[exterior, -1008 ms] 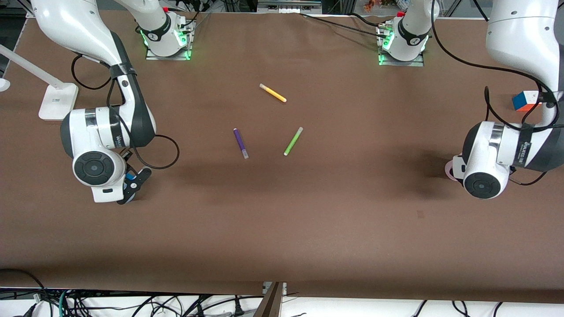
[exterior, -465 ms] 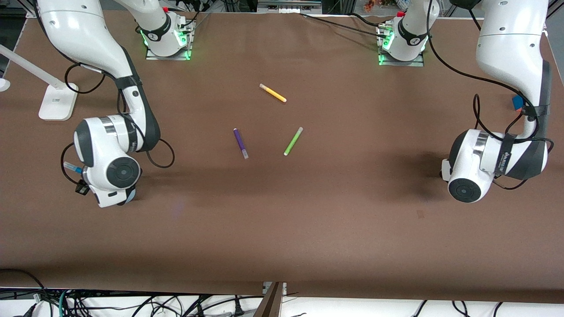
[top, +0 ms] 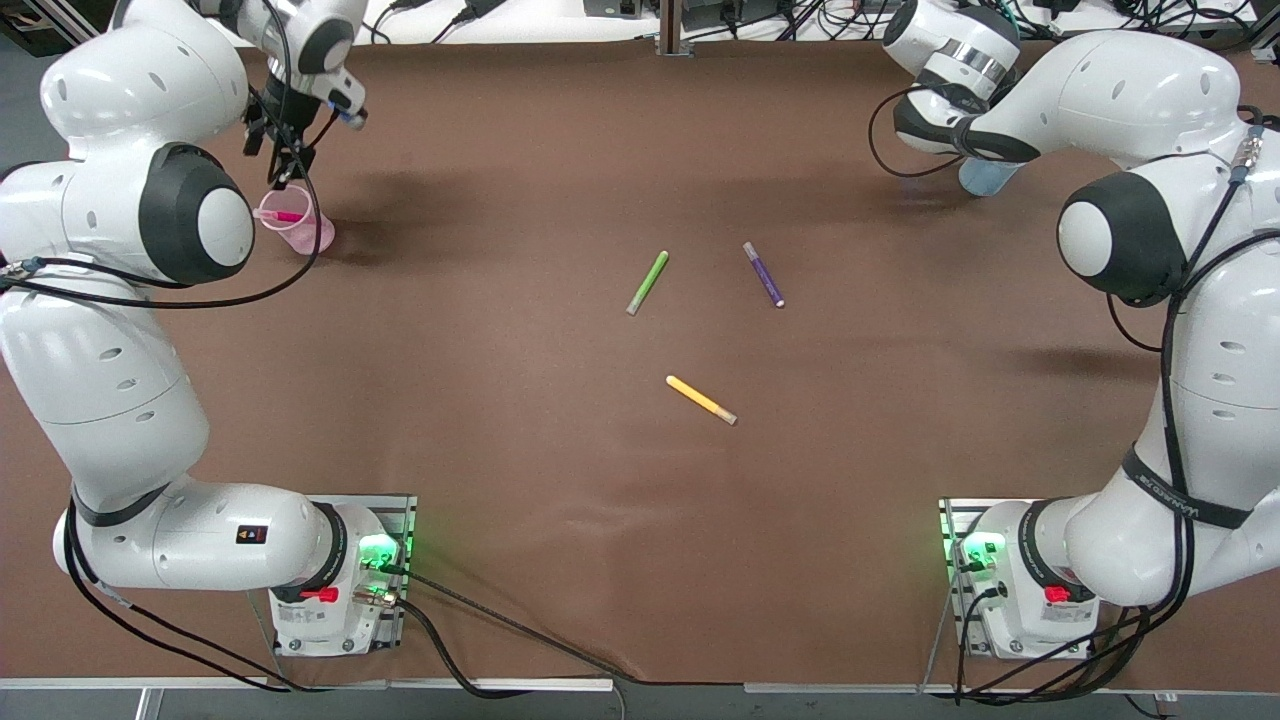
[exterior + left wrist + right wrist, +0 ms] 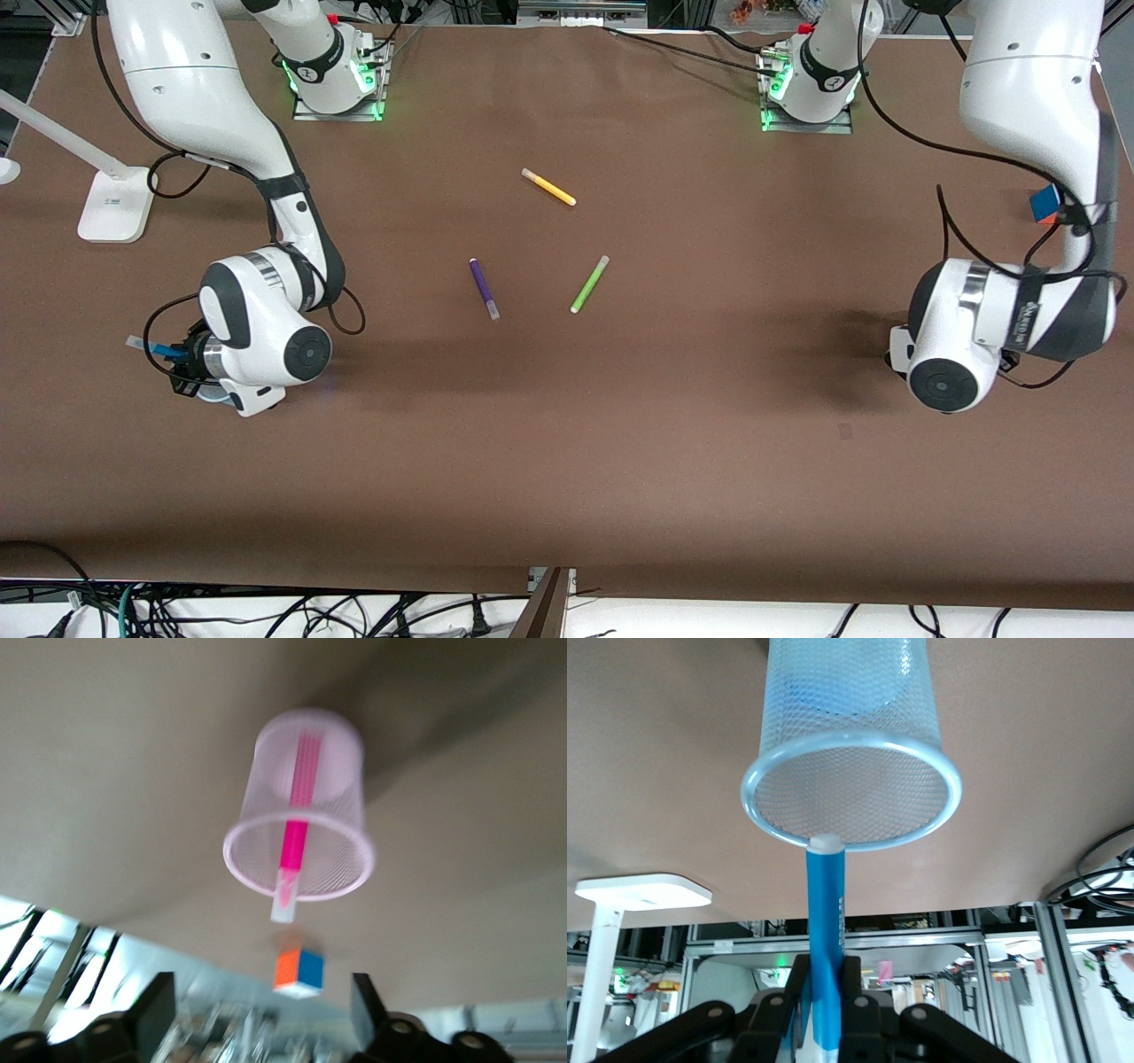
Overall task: Place pink and blue markers in matching cups
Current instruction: 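Carry the pink marker to the pink cup while the right gripper carries blue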
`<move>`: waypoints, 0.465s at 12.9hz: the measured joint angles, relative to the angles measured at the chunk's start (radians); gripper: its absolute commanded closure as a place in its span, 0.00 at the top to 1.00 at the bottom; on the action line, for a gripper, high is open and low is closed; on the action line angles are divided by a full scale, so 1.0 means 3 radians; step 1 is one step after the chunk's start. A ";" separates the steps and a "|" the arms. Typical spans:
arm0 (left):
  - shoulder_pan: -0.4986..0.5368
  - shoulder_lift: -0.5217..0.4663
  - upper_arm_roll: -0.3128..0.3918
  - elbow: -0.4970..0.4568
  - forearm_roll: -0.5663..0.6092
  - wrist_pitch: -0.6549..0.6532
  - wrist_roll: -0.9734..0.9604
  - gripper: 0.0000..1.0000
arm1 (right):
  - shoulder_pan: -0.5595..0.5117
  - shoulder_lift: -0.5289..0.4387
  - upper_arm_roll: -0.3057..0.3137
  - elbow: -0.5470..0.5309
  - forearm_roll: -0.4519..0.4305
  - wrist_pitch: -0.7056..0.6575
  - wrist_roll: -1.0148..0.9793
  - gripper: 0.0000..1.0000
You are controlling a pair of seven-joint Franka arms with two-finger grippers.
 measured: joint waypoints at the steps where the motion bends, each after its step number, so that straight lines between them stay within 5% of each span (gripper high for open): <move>1: -0.0005 -0.0071 -0.0007 0.0178 -0.0266 -0.0056 -0.0041 1.00 | 0.0019 0.0005 0.0000 -0.0013 -0.0058 0.0000 0.0000 0.00; 6: 0.0029 -0.0564 0.0001 0.0516 -0.1598 0.0007 -0.0880 1.00 | 0.0035 0.0103 0.0000 -0.0041 -0.0242 0.0081 0.0000 0.00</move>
